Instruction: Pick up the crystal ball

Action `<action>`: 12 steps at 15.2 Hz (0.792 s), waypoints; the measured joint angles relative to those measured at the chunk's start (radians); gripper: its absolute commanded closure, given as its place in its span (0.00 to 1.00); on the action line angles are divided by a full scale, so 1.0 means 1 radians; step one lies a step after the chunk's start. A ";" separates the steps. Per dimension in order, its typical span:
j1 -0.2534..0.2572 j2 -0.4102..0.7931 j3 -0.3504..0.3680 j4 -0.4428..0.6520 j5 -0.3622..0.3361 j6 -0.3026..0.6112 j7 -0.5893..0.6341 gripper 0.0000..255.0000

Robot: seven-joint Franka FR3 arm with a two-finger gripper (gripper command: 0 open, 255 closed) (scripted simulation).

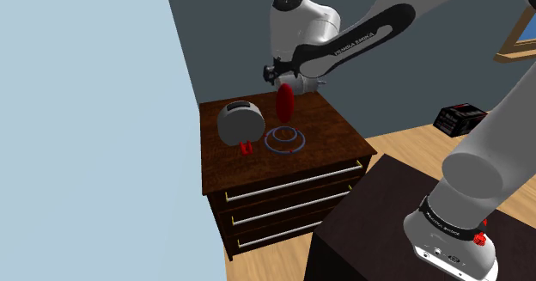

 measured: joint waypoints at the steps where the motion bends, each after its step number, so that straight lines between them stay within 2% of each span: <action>1: -0.001 0.009 0.001 -0.002 -0.016 0.007 0.017 0.00; 6: -0.005 0.044 0.002 -0.025 -0.077 0.047 0.079 0.00; 7: -0.005 0.046 0.002 -0.027 -0.082 0.050 0.084 1.00; 12: -0.005 0.047 0.002 -0.027 -0.085 0.053 0.087 1.00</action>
